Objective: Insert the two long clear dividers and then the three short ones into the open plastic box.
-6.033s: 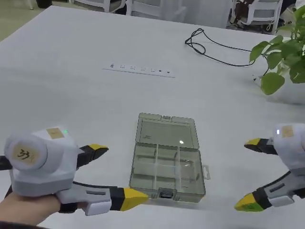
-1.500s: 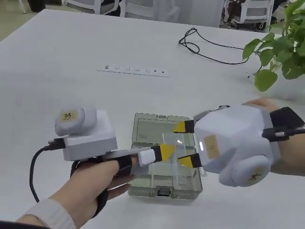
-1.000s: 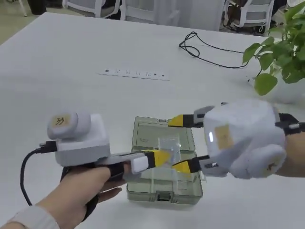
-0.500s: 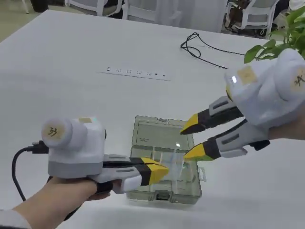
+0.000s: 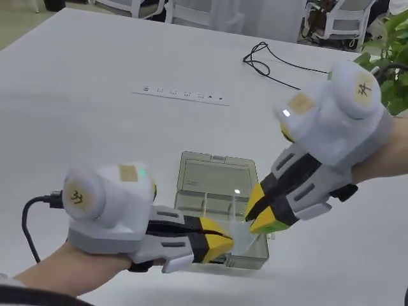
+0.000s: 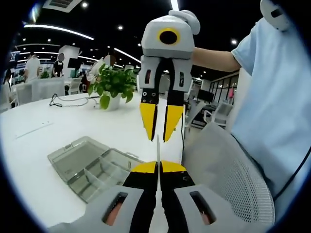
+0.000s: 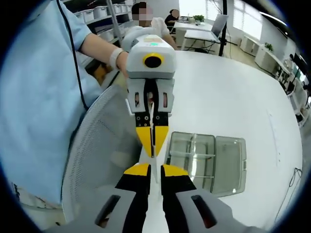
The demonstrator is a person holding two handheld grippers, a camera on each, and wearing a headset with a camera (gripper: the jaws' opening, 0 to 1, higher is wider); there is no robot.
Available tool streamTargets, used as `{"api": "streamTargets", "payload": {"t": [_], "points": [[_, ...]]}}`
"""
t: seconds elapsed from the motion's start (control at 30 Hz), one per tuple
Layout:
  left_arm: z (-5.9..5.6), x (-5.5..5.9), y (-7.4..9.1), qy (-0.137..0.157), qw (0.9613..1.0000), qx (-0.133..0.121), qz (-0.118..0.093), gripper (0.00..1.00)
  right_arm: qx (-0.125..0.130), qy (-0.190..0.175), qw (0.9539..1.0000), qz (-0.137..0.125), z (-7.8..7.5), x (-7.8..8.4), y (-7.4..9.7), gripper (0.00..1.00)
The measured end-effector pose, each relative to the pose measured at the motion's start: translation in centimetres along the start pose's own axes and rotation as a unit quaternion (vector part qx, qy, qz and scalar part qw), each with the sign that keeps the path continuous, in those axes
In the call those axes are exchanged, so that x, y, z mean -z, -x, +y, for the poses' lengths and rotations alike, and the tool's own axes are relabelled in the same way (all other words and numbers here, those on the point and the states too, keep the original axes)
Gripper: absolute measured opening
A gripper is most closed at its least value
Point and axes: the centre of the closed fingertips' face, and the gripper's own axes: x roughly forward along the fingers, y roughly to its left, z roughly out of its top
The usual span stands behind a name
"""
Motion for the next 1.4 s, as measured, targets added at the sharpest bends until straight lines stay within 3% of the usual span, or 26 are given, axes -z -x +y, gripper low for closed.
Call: {"api": "streamTargets", "payload": {"t": [0.3,0.57,0.8,1.07,1.2,1.4], "points": [[0.1,-0.3,0.0,-0.028,0.9996,0.000,-0.006,0.00,-0.012,-0.005,0.9999,0.006,0.5,-0.4,-0.3,0.03],[0.1,-0.2,-0.1,-0.017,0.9998,0.002,-0.008,0.00,-0.013,-0.005,0.9996,0.023,0.6,-0.4,-0.3,0.02],[0.2,0.2,-0.3,-0.022,0.9997,0.004,0.005,0.00,-0.006,-0.007,0.9991,0.041,0.5,-0.4,-0.5,0.02],[0.6,0.3,-0.5,-0.008,0.9999,-0.004,0.011,0.00,-0.007,-0.018,0.9987,0.048,0.4,-0.1,-0.5,0.02],[1.1,0.7,-0.4,0.002,0.9997,-0.019,0.017,0.12,-0.001,-0.020,0.9988,0.046,0.2,-0.2,-0.3,0.02],[1.9,1.4,0.2,0.010,0.9987,-0.044,0.026,0.27,0.013,-0.031,0.9979,0.055,-0.8,1.1,-0.3,0.02]]}}
